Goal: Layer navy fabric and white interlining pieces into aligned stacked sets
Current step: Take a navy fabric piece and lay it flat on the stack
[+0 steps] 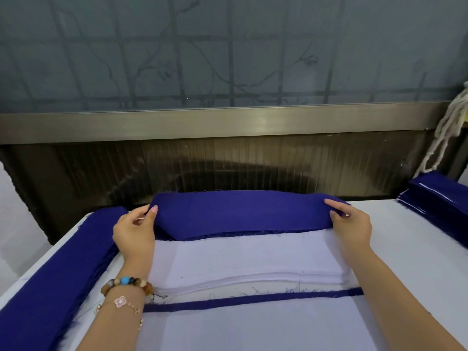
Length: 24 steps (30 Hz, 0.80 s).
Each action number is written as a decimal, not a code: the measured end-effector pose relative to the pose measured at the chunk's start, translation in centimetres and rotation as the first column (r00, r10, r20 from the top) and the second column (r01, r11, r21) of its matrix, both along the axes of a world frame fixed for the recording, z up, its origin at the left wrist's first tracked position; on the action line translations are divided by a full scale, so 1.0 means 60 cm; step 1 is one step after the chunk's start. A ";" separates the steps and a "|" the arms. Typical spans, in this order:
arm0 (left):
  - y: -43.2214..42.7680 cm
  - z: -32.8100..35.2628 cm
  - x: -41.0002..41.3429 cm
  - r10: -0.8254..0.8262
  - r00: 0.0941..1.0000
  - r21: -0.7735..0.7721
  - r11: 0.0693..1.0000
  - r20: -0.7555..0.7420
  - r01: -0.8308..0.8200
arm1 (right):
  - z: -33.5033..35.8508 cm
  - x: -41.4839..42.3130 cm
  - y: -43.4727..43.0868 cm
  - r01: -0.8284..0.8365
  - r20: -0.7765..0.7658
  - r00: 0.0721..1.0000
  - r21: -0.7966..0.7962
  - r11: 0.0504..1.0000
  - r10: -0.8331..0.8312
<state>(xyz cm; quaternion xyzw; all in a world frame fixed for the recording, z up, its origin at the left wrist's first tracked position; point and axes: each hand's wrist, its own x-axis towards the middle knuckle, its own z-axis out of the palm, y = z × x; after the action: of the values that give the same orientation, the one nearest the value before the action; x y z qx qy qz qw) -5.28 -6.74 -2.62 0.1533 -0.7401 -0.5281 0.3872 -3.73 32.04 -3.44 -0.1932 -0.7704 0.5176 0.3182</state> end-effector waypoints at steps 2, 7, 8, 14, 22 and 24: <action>-0.002 0.002 -0.001 -0.042 0.999 0.074 0.996 -0.005 0.042 | -0.002 0.003 0.000 -0.056 -0.032 0.998 0.008 0.998 0.057; 0.000 0.002 -0.008 -0.093 0.996 0.200 0.976 -0.001 0.091 | -0.001 0.007 -0.002 -0.037 -0.101 0.994 0.066 0.997 0.044; 0.003 0.004 -0.008 -0.094 0.996 0.206 0.974 0.002 0.092 | 0.001 0.011 0.000 -0.022 -0.110 0.994 0.067 0.998 0.029; 0.008 0.037 0.025 -0.108 0.994 0.161 0.981 -0.006 0.107 | 0.017 0.063 0.014 -0.064 -0.120 0.991 0.016 0.998 0.065; -0.024 0.018 0.125 -0.332 0.939 0.288 0.911 0.089 0.294 | 0.027 0.188 0.044 -0.140 0.018 0.990 -0.059 0.988 0.142; -0.032 0.004 0.147 -0.367 0.922 0.322 0.894 0.124 0.312 | 0.021 0.213 0.046 -0.137 0.048 0.989 -0.068 0.988 0.140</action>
<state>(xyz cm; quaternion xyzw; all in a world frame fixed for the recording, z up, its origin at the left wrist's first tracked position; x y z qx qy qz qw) 3.55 -8.67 -2.41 0.1249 -0.7000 -0.6764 0.1920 9.02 34.83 -2.17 -0.1630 -0.7729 0.5578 0.2547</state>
